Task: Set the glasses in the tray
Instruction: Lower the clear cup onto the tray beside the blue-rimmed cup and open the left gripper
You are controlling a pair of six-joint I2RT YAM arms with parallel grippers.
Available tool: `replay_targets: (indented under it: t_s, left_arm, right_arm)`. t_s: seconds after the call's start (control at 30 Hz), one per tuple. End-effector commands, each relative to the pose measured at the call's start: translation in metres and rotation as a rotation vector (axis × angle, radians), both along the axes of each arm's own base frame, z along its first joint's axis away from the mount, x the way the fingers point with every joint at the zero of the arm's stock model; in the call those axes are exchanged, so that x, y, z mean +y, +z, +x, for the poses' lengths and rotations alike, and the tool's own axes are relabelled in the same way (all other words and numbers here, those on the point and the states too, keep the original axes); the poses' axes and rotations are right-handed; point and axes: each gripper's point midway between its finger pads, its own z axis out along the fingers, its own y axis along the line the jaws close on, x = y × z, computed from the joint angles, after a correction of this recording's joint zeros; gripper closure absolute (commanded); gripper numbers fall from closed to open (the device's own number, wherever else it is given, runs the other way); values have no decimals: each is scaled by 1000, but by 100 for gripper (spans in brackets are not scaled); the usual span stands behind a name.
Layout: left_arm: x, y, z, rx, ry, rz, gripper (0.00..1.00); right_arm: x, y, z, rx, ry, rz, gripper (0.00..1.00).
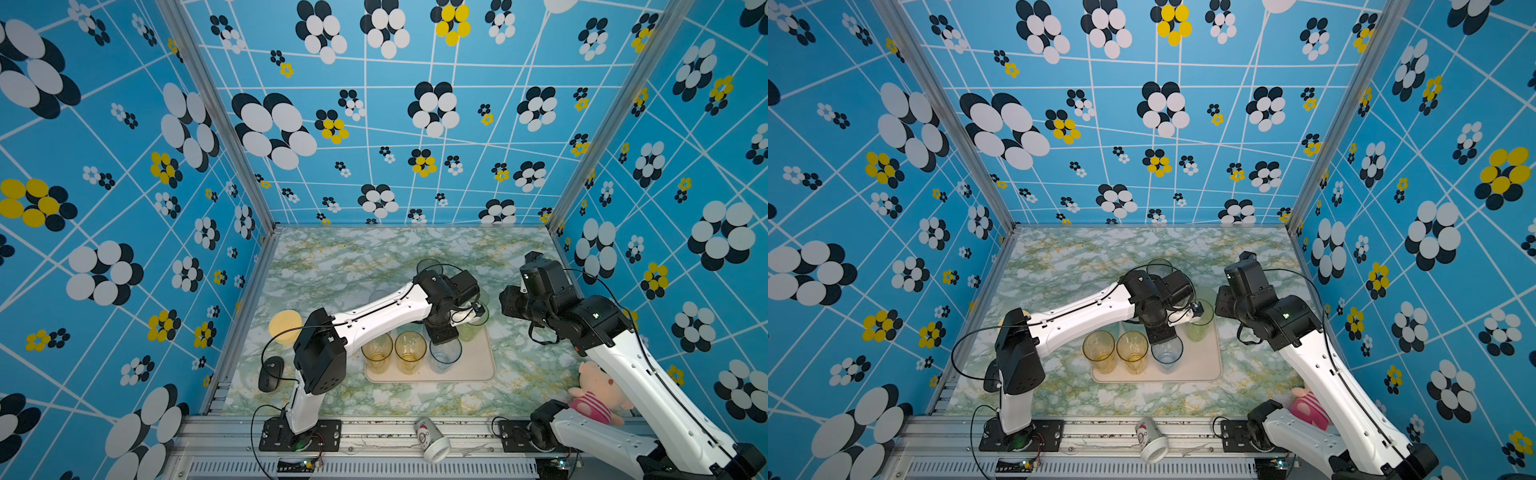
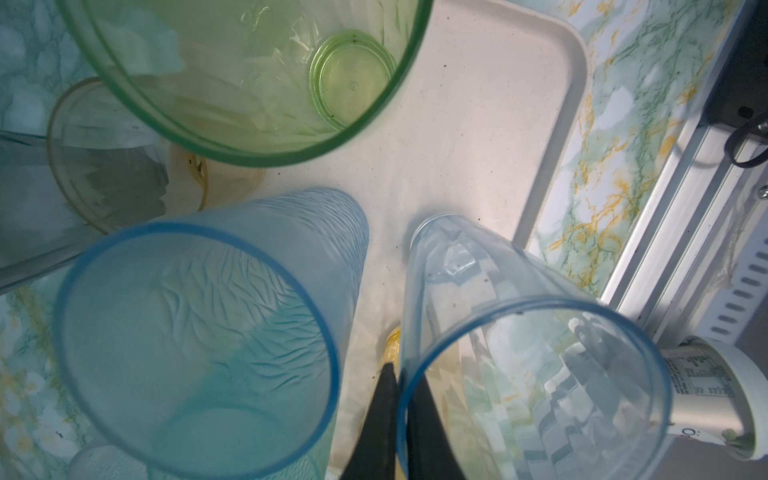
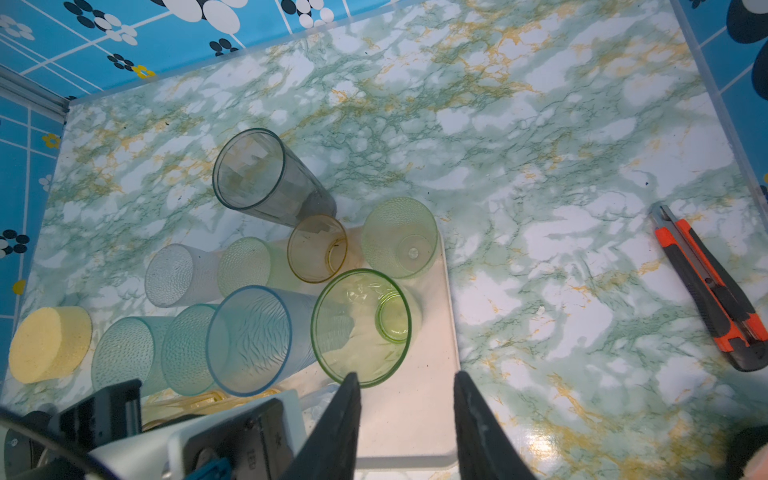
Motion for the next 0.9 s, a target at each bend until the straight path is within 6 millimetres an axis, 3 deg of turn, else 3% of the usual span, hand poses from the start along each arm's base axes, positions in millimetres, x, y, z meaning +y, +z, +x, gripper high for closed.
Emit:
replay_targets:
  t_s: [0.0,0.87]
  left_arm:
    - [1,-6,2,6,-13,16,93]
    - [4,-2,3,-11,-4,7,80]
  right_arm:
    - [-1,-4,1,6,3,-5,61]
    - [2,-6,3,16,10,5,61]
